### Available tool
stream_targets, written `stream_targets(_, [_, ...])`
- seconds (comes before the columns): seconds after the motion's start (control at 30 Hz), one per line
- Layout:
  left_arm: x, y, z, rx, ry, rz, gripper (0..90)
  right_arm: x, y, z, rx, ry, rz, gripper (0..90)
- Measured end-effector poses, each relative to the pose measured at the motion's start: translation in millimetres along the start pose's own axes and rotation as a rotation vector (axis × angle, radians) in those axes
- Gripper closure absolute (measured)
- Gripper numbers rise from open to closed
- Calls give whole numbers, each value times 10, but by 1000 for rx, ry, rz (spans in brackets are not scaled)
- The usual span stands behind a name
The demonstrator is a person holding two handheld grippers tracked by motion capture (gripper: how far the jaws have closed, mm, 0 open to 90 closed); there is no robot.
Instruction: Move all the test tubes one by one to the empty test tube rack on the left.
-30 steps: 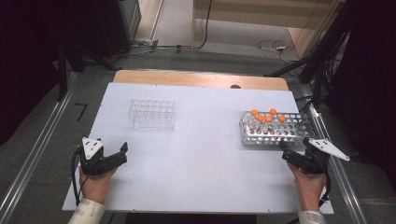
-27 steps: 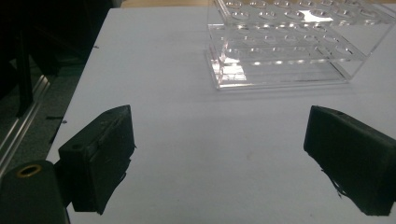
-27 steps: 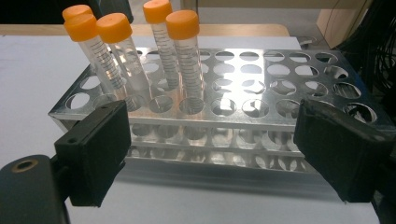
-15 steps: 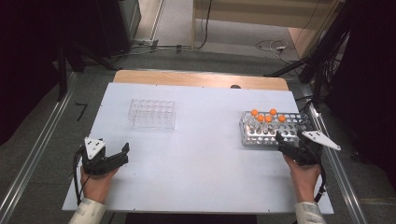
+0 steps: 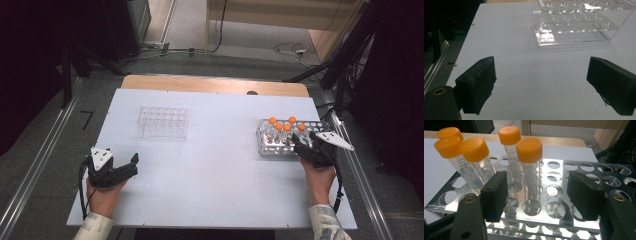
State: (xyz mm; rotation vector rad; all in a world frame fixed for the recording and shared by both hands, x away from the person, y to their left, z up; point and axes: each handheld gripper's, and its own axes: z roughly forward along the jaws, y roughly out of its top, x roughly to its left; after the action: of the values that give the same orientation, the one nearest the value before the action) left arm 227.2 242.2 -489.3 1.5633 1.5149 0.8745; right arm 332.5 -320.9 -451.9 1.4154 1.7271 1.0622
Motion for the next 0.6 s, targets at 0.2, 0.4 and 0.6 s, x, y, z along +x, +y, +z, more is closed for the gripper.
stream_targets(0.2, [0,3,-11,-3,-4,0,93,13,15,86,4,8,-1,488])
stream_targets(0.4, [-3,-1,-6,0,-8,-2,93,25,21,141,9,1,-9,595])
stream_targets(0.6, [-3,1,-14,-3,-13,0,93,11,19,148,6,-5,-2,711])
